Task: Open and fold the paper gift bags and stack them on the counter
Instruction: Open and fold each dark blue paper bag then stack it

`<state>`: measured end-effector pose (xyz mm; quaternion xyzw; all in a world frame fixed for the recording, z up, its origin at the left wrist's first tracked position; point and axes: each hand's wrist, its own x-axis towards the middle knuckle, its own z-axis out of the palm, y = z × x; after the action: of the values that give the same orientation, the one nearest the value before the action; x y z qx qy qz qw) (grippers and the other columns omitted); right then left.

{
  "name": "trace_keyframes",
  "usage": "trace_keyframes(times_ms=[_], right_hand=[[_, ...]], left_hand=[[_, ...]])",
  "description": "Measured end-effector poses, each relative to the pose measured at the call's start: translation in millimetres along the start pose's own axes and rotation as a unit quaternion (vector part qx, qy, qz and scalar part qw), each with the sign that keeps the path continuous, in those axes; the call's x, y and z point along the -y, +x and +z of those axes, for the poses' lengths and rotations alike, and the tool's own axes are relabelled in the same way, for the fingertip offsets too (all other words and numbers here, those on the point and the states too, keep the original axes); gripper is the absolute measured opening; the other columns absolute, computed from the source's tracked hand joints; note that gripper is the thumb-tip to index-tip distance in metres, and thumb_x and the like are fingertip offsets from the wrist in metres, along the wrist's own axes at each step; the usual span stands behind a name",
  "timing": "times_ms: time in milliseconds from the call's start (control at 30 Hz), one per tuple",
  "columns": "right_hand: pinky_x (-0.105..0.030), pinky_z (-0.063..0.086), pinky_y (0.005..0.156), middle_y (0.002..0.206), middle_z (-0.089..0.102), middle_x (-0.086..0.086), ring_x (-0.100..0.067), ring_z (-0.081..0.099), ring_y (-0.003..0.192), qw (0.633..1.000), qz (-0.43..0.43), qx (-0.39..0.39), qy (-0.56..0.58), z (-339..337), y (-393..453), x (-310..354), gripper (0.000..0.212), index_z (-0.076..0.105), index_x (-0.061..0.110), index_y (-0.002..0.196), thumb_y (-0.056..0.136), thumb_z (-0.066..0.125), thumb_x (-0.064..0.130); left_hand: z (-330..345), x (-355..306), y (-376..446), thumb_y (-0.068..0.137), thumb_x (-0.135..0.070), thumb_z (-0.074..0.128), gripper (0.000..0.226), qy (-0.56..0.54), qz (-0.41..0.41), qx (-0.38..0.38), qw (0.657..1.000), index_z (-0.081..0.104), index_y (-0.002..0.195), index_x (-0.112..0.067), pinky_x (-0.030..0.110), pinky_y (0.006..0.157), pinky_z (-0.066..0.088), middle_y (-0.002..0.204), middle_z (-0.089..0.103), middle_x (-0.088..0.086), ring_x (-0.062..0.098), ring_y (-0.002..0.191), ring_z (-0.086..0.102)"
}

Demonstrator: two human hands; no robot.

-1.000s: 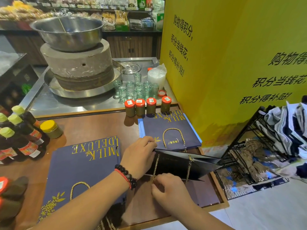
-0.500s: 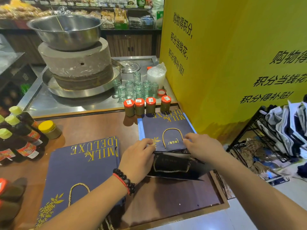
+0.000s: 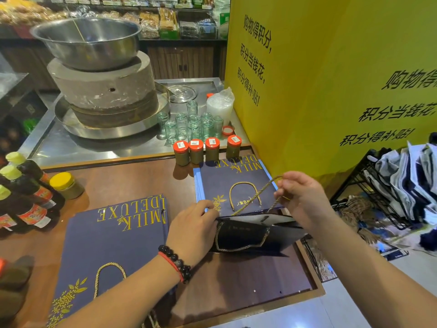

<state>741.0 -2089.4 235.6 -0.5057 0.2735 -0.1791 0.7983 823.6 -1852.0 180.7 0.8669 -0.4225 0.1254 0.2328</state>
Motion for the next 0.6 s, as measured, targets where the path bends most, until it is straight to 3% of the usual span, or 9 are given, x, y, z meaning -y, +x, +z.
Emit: trace_keyframes(times_ms=[67,200,267,300,367,433,533,600], right_hand=[[-0.028,0.055,0.058,0.064,0.065,-0.006,-0.015,0.057,0.050,0.998,-0.006,-0.018,0.060,-5,-2,0,0.023,0.057,0.007,0.084,0.091,0.046,-0.011],[-0.028,0.055,0.061,0.066,0.067,-0.006,-0.018,0.060,0.054,0.998,-0.030,-0.023,0.054,-5,-7,-3,0.023,0.058,0.007,0.083,0.091,0.047,-0.011],[-0.030,0.056,0.071,0.074,0.071,-0.006,-0.019,0.067,0.065,0.997,-0.060,-0.027,-0.036,-4,-7,-3,0.021,0.063,0.009,0.090,0.093,0.050,-0.007],[-0.032,0.055,0.079,0.084,0.073,-0.005,-0.018,0.068,0.076,0.985,-0.084,-0.024,-0.146,-5,-8,-3,0.020,0.066,0.013,0.097,0.094,0.054,-0.002],[-0.027,0.044,0.095,0.114,0.066,0.003,-0.013,0.061,0.108,0.897,-0.117,0.012,-0.427,-6,-13,-4,0.025,0.067,0.026,0.116,0.093,0.064,0.018],[-0.023,0.034,0.098,0.135,0.052,0.009,-0.009,0.046,0.128,0.784,-0.121,0.089,-0.602,-11,-24,-6,0.048,0.055,0.034,0.135,0.088,0.066,0.040],[-0.029,0.046,0.095,0.134,0.057,0.014,-0.010,0.053,0.123,0.659,-0.092,0.163,-0.728,-24,-44,-17,0.075,0.033,0.047,0.144,0.078,0.060,0.068],[-0.031,0.051,0.082,0.120,0.065,0.016,-0.012,0.060,0.111,0.583,-0.146,0.168,-0.781,-31,-54,-29,0.063,0.038,0.048,0.140,0.082,0.058,0.063]], left_hand=[[1,-1,-1,0.065,-0.007,0.080,0.020,0.000,0.002,-0.001,1.000,0.068,0.078,-0.016,0.031,0.048,0.042,0.093,0.065,-0.001,0.024,0.066,0.060],[-1,-4,0,0.063,-0.007,0.081,0.020,0.002,-0.007,0.010,1.000,0.069,0.077,-0.016,0.030,0.047,0.043,0.091,0.065,-0.002,0.024,0.065,0.061],[-3,-7,1,0.064,-0.009,0.080,0.018,0.007,-0.012,0.019,1.000,0.069,0.076,-0.017,0.029,0.045,0.042,0.090,0.065,-0.003,0.022,0.065,0.060],[-4,-7,1,0.066,-0.010,0.078,0.016,0.009,-0.013,0.026,1.000,0.068,0.075,-0.017,0.029,0.045,0.041,0.087,0.064,-0.004,0.022,0.064,0.059],[-5,-8,0,0.070,-0.014,0.074,0.011,0.014,-0.007,0.039,0.999,0.064,0.074,-0.018,0.027,0.047,0.036,0.078,0.061,-0.005,0.021,0.061,0.056],[-6,-7,-1,0.076,-0.022,0.066,0.007,0.029,0.002,0.058,0.998,0.060,0.072,-0.019,0.026,0.048,0.031,0.069,0.057,-0.006,0.020,0.060,0.054],[-7,-10,-4,0.085,-0.029,0.046,0.017,0.040,0.016,0.089,0.995,0.059,0.079,-0.022,0.027,0.051,0.032,0.072,0.058,-0.007,0.020,0.067,0.056],[-8,-12,-8,0.089,-0.028,0.042,0.019,0.038,0.036,0.121,0.991,0.061,0.087,-0.023,0.030,0.057,0.038,0.081,0.061,-0.006,0.021,0.076,0.059]])
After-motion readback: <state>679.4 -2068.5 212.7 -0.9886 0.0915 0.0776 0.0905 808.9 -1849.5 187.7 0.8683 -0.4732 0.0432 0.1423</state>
